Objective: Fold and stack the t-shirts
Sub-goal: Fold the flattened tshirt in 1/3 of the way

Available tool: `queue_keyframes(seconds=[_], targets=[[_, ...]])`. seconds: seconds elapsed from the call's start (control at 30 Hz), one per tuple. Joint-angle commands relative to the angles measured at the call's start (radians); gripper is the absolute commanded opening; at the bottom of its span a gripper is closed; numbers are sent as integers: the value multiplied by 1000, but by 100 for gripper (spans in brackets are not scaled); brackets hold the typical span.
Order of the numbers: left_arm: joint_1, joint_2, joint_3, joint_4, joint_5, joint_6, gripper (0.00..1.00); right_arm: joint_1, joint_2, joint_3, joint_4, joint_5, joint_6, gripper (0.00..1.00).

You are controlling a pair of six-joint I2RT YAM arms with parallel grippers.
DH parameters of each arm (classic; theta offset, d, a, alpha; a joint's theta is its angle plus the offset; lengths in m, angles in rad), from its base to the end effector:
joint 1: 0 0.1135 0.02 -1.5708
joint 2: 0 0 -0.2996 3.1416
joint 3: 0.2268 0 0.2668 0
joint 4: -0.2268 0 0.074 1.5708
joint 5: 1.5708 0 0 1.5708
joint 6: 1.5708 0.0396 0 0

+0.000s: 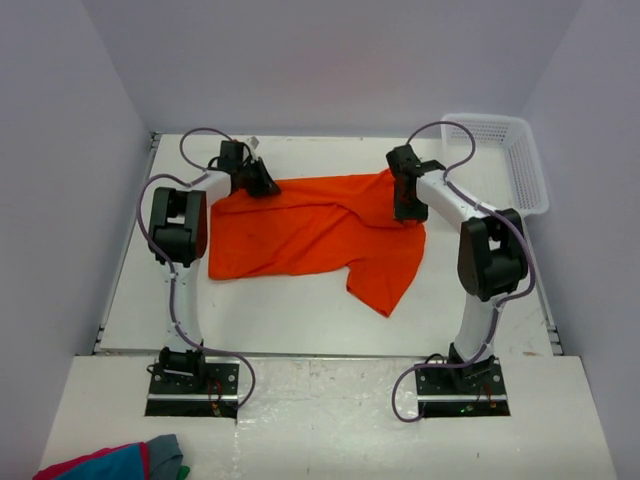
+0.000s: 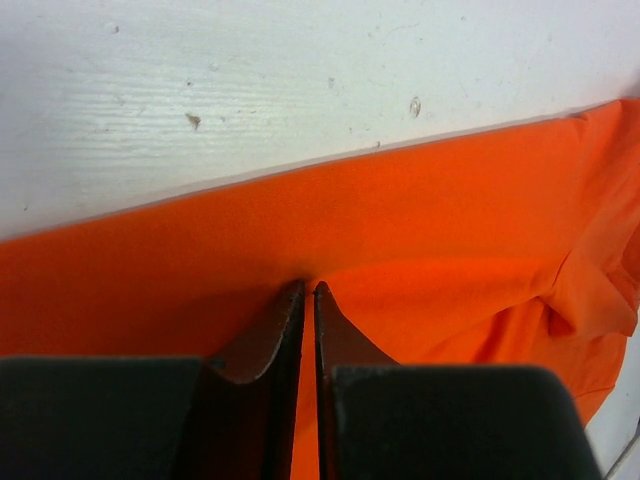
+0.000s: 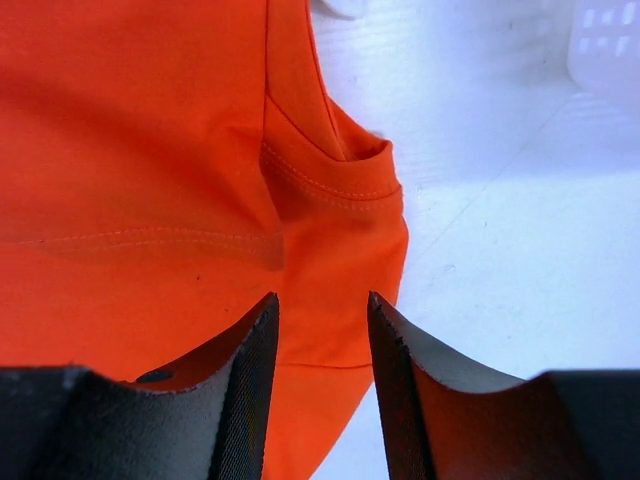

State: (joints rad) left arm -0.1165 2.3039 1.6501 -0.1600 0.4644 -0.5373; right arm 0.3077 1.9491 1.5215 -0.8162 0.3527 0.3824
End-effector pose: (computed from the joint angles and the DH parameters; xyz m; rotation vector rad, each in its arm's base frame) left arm 0.5328 -0.0802 0.1461 -0.2846 2.4287 -0.8561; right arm 0.4119 0.1165 0.2334 0.1803 2.6969 -0.3023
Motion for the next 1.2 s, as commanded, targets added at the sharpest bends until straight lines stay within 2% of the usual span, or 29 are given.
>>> queue_keyframes(seconds=[0.0,0.07,0.17,0.27,0.33,0.4,0.63,1.17], targets=[[21,-58,-38,-76,-75,39,10,7,-124,-3,54,-39,-13,42],[21,-67,-41,-72,-70,36,10,11,-118,8,64,-114,-14,41],[21,-73,-38,-69,-50,30,10,19,-89,23,98,-184,-17,32],[20,-69,-36,-62,-47,23,10,19,-30,74,124,-236,-17,13],[17,-58,-36,-58,-35,16,10,19,62,167,104,-297,-13,0],[15,-51,-35,-58,-30,16,10,21,117,236,103,-343,-4,0],[8,-49,-38,-56,-26,30,10,21,235,292,115,-399,18,0],[8,-38,-33,-59,-17,36,11,85,220,129,141,-422,38,0]])
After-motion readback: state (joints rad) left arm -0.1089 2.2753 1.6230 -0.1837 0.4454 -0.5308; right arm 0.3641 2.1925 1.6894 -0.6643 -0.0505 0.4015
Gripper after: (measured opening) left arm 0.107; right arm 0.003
